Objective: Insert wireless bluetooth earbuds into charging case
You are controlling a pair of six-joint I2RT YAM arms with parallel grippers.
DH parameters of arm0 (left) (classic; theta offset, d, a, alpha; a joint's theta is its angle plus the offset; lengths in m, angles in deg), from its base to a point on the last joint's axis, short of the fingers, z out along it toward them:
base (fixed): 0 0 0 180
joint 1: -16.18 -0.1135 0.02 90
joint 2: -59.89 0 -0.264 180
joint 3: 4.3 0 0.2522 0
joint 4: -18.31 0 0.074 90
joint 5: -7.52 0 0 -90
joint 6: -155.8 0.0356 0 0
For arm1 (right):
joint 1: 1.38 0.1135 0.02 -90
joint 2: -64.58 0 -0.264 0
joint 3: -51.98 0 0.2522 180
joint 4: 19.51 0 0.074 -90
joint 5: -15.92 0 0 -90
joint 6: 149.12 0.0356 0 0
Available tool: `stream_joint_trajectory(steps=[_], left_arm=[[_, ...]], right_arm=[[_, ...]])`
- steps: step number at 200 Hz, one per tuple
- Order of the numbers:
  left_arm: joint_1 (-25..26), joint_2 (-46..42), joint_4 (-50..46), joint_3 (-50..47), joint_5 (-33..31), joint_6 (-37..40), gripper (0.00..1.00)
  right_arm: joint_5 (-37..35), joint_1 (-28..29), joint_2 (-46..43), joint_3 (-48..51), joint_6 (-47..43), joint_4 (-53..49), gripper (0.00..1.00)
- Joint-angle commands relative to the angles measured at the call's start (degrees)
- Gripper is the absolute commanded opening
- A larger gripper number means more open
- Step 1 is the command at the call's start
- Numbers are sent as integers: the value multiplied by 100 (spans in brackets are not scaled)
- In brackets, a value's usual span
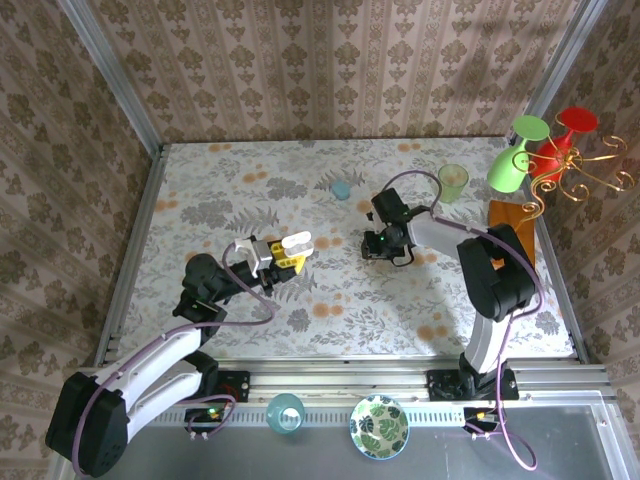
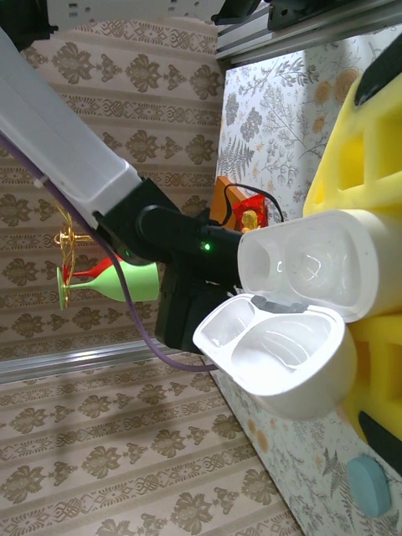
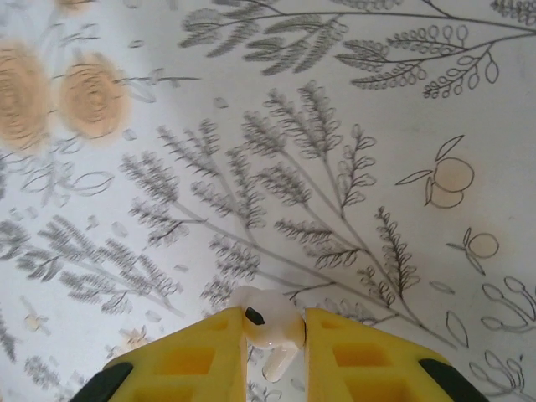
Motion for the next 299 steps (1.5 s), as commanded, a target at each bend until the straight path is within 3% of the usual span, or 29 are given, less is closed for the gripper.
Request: stream_joint_trajectory(steps=[1, 83, 184, 299], left_arm=[[17, 64, 360, 15, 77, -3, 5], [17, 276, 573, 8, 61, -89, 5], [70, 774, 805, 183, 155, -275, 5], [167, 1301, 256, 670, 138, -638, 5]], right_arm=[[-92, 53, -454, 220, -286, 598, 21], [-794, 710, -1762, 1372, -1254, 2092, 20], [-255, 1100, -3517, 1313, -1682, 2349, 20], [-66, 1843, -3557, 523, -2190, 2313, 19]])
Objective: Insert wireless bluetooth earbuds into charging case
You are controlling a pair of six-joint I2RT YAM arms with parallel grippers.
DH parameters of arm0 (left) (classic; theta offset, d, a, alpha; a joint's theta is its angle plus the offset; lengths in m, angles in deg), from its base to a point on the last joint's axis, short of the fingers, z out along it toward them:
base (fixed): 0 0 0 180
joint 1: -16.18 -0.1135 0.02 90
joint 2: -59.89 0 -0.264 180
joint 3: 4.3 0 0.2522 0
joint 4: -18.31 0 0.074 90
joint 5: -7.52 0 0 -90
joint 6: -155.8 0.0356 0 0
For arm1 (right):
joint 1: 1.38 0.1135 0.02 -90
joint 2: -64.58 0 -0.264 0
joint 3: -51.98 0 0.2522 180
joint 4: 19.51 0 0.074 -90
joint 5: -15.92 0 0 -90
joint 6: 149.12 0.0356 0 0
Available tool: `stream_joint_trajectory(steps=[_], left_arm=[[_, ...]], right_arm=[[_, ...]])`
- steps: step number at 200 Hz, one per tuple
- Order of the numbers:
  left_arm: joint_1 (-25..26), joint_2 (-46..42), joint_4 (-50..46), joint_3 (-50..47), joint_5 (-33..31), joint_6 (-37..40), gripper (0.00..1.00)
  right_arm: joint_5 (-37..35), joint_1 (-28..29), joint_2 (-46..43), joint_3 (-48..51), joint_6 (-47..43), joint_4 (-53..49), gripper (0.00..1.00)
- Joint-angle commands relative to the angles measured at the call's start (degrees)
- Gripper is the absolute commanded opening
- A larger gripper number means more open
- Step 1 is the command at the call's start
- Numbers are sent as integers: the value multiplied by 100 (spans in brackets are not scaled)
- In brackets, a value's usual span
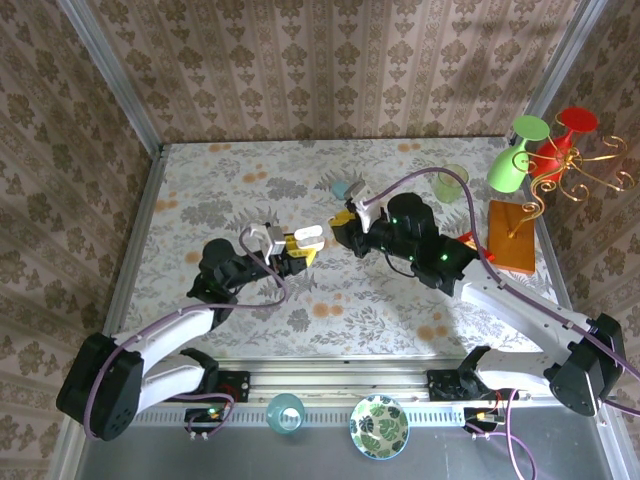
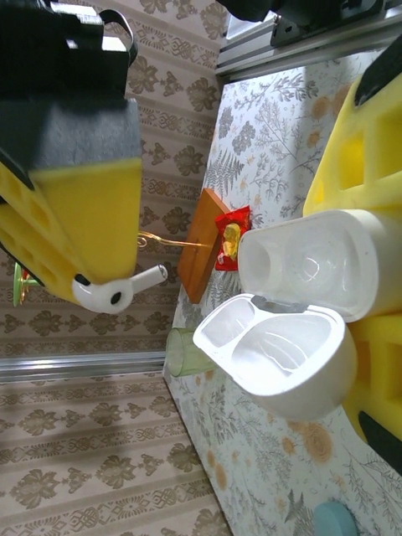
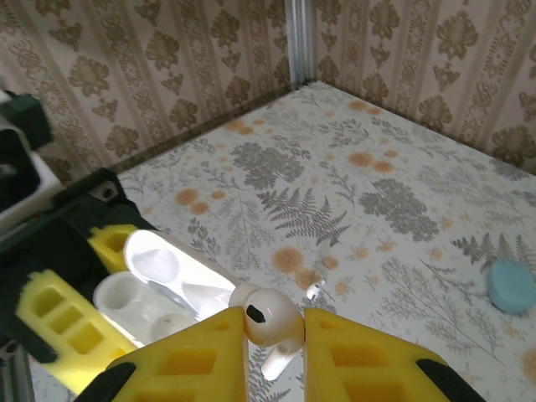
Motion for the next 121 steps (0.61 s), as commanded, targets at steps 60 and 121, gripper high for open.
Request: stream_joint_trajectory(steps=[60, 121], left_arm=[[46, 96, -77, 323, 193, -284, 5], [55, 87, -55, 384, 327, -342, 5]], right_arm=[[336, 226, 177, -117, -218, 233, 19], [331, 235, 332, -109, -252, 272, 19]])
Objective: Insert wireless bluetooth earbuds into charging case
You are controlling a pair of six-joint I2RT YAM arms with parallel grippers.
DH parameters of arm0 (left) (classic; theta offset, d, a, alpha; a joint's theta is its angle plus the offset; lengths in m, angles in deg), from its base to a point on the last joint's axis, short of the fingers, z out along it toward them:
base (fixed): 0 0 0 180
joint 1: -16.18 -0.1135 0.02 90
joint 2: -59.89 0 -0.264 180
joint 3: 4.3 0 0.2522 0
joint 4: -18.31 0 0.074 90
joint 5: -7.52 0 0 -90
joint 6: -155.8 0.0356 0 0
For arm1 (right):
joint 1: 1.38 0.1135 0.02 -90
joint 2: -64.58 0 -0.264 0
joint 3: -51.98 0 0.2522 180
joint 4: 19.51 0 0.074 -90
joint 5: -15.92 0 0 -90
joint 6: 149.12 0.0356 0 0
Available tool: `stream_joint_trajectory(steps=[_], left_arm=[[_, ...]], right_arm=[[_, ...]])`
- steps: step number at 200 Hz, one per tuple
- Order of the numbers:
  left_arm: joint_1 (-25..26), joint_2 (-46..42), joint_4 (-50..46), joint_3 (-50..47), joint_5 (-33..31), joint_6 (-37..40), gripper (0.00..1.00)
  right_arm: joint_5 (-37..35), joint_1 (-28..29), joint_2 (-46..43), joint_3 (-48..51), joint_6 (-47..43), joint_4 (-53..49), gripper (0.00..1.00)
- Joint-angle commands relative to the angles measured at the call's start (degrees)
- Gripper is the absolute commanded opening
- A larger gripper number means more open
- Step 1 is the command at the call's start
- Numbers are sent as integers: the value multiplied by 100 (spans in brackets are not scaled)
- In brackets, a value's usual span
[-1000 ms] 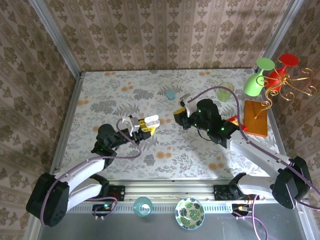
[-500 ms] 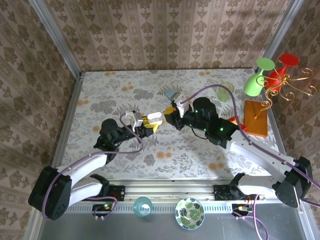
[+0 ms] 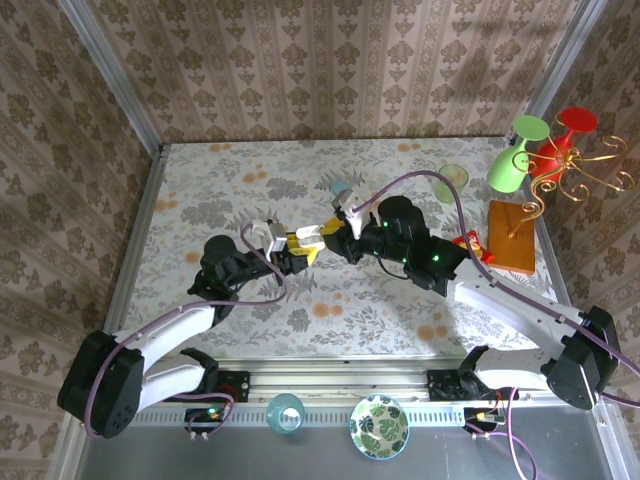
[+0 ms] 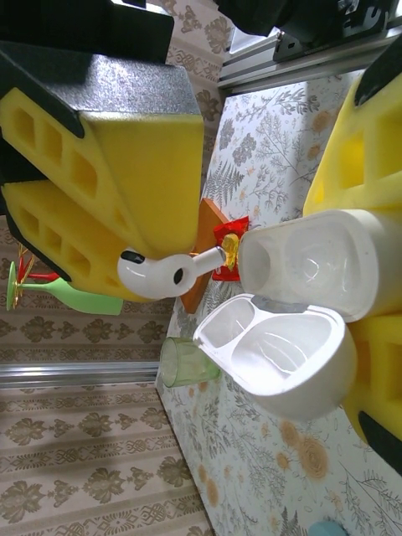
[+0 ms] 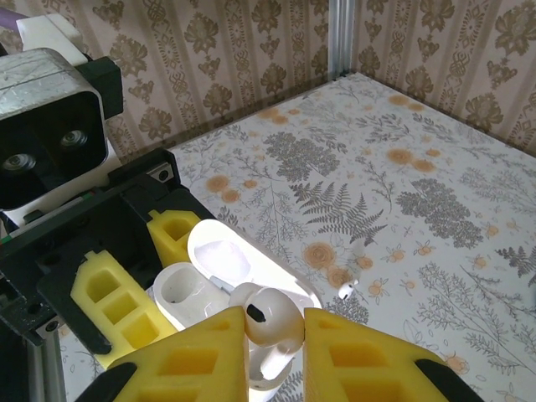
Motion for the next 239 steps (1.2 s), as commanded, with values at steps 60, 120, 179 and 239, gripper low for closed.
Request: stream_joint_trajectory(steps=[60, 120, 179, 239], left_arm=[[55, -4, 186, 220, 149, -227, 5], [29, -26, 164, 194, 28, -176, 5], [-2, -40, 173, 179, 2, -206, 5], [-15, -84, 205, 151, 24, -202, 5]], right_arm=[[-4, 46, 229, -48, -174, 169, 19], [-7, 45, 98, 54, -221, 111, 19], [144, 41, 17, 136, -209, 148, 19], [115, 44, -30, 151, -227, 107, 20]])
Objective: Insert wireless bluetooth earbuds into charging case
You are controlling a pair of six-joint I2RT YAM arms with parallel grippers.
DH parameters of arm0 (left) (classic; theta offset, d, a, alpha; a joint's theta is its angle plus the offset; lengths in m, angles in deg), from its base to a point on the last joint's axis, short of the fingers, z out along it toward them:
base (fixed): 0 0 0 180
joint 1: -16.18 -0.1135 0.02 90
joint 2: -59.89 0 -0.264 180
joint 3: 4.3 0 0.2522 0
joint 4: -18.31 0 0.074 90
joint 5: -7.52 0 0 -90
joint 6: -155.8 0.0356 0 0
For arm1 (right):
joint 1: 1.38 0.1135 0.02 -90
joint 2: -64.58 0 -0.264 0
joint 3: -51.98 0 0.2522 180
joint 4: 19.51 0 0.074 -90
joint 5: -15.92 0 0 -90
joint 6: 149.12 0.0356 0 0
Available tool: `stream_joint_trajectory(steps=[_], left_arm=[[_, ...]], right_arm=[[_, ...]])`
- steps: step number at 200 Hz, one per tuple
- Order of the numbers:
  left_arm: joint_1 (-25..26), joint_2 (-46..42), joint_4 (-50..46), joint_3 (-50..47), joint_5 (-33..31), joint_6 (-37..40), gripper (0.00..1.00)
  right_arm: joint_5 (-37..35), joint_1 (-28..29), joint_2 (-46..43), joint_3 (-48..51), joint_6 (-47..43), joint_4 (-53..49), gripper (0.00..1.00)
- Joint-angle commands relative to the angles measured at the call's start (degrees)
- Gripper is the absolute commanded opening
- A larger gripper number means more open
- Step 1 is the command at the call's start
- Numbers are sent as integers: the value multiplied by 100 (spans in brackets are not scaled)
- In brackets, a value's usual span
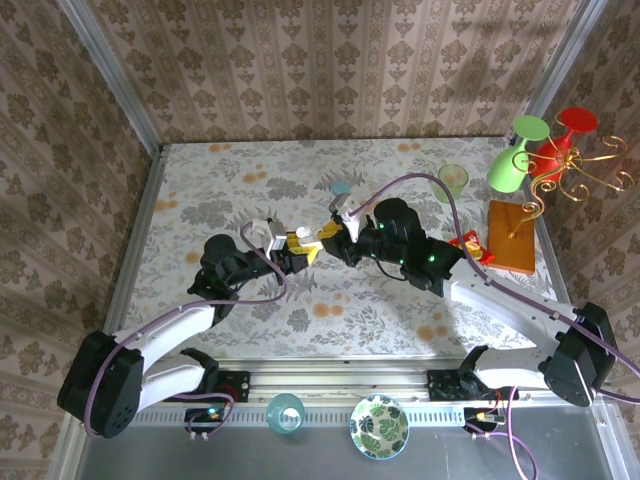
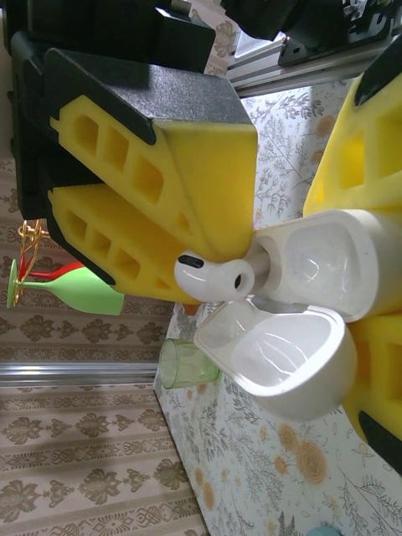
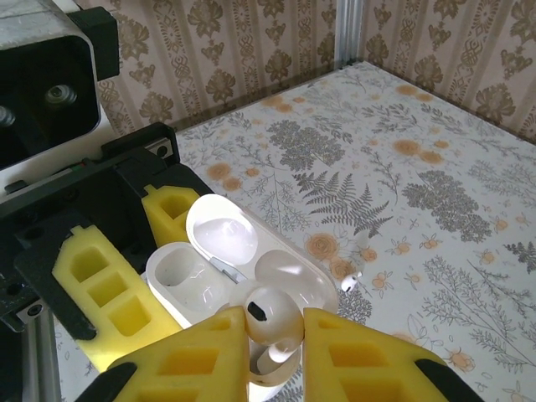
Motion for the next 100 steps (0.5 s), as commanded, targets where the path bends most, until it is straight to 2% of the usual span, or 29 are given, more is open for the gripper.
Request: stream_joint_trajectory(steps=[1, 32, 66, 100], left_arm=[[-13, -82, 246, 111, 49, -88, 5], [-13, -82, 299, 93, 103, -75, 5], [-13, -101, 318, 72, 141, -53, 5], [-14, -108, 476, -75, 93, 142, 5]], right_arm=[[77, 41, -120, 39, -103, 63, 20], [100, 34, -93, 18, -46, 89, 31], [100, 39, -110, -30, -12, 99, 33], [159, 17, -295, 24, 173, 271, 42]])
